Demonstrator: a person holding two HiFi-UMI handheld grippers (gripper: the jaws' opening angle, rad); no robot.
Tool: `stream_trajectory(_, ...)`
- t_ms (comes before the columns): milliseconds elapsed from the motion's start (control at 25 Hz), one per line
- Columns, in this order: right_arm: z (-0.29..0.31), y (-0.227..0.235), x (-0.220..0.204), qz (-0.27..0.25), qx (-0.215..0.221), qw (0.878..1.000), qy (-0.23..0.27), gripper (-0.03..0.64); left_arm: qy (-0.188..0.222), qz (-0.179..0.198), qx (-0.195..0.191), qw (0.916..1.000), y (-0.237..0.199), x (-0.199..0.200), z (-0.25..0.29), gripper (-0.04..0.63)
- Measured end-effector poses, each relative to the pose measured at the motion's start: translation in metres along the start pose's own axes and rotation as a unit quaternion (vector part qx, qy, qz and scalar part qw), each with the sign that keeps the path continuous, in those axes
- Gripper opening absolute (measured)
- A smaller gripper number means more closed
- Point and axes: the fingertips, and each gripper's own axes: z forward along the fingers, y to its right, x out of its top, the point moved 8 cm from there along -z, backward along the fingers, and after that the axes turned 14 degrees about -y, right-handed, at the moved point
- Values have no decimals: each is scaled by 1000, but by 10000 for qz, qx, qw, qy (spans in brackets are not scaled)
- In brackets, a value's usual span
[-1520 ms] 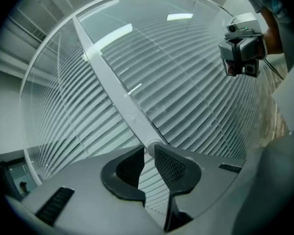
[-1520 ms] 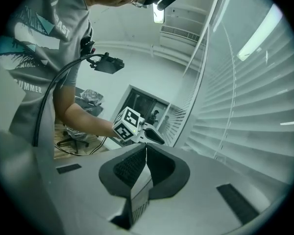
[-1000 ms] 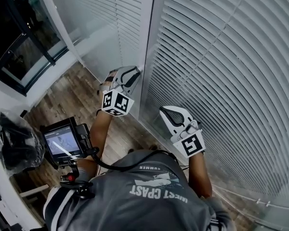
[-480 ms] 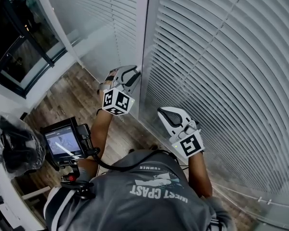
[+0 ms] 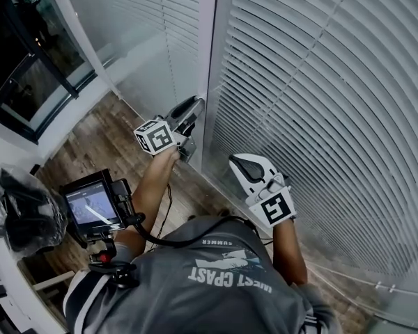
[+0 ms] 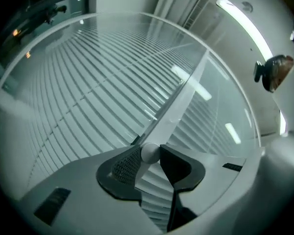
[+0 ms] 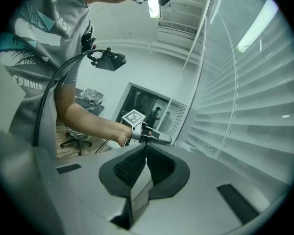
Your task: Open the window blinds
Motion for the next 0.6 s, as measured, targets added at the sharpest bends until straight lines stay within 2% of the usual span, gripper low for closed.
stream_trajectory(40, 0, -1, 0, 0, 5, 10000, -5, 5, -153, 501, 235, 9983, 3, 1, 0, 126)
stream_trajectory(80, 1, -1, -1, 3, 8, 10000, -4, 5, -462, 1427, 660, 9865, 8, 4, 1, 126)
stream_trajectory(120, 1, -2, -1, 7, 10, 10000, 2, 5, -866, 2620, 1213, 9535, 16, 5, 2, 126)
stream_trajectory(160, 1, -2, -1, 11, 9, 10000, 10, 5, -1270, 3842, 1792, 8967, 25, 4, 4, 129)
stream_trajectory(200, 2, -3, -2, 18, 8, 10000, 16, 5, -1592, 4864, 2280, 8283, 33, 2, 7, 146)
stream_trajectory(240, 3, -3, -2, 21, 11, 10000, 16, 5, -1795, 5574, 2601, 7678, 40, -2, 10, 150)
stream_trajectory(280, 4, -4, -2, 18, 18, 10000, 9, 5, -1899, 5980, 2762, 7280, 44, -5, 13, 150)
stream_trajectory(320, 5, -5, -3, 12, 28, 10000, 2, 5, -1944, 6161, 2821, 7092, 45, -7, 15, 148)
stream_trajectory(360, 6, -6, -2, 6, 38, 10000, 6, 5, -1962, 6207, 2829, 7044, 44, -8, 15, 129)
stream_trajectory(400, 7, -8, -2, 0, 43, 10000, 26, 5, -1973, 6177, 2815, 7073, 43, -10, 15, 129)
stream_trajectory(440, 9, -10, -3, -4, 45, 10000, 45, 5, -1984, 6086, 2783, 7161, 41, -11, 14, 127)
stream_trajectory(480, 9, -11, -4, -1, 42, 10000, 48, 5, -1980, 5903, 2711, 7340, 38, -11, 13, 126)
stream_trajectory(520, 10, -13, -5, 6, 37, 10000, 33, 5, -1928, 5559, 2559, 7670, 34, -10, 11, 126)
stream_trajectory(560, 9, -13, -5, 10, 32, 10000, 15, 5, -1783, 4969, 2279, 8182, 28, -7, 9, 124)
stream_trajectory(600, 9, -12, -6, 12, 29, 10000, 1, 5, -1521, 4085, 1856, 8806, 20, -3, 5, 124)
